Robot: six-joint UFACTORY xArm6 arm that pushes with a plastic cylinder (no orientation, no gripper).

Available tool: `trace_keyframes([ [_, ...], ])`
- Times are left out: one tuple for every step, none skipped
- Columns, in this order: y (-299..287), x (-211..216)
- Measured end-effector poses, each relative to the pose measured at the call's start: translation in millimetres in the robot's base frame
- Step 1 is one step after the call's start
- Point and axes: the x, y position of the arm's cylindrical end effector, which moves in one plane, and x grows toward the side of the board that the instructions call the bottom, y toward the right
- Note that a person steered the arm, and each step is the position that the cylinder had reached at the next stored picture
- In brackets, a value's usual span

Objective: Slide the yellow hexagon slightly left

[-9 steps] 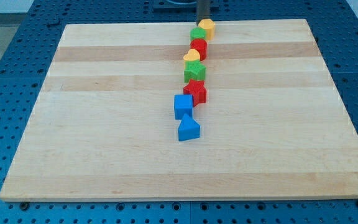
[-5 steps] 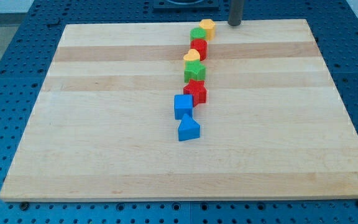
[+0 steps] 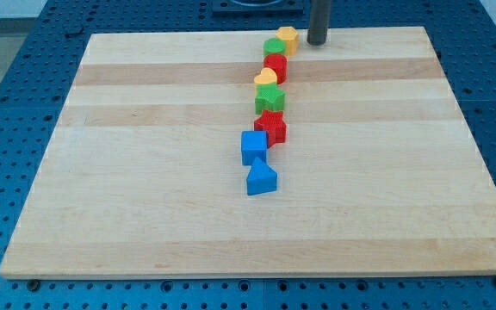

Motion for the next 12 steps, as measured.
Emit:
trace_keyframes([
  [-7.5, 0.0],
  [-11.3, 0.0],
  [-16.2, 0.0],
  [-17.2, 0.3],
  [-17.5, 1.1],
  [-20.9, 1.2],
  [-25.4, 1.2],
  [-26.8, 1.2],
  [-26.8, 1.2],
  [-31.6, 1.2],
  [-38.2, 1.2],
  [-38.1, 1.8],
])
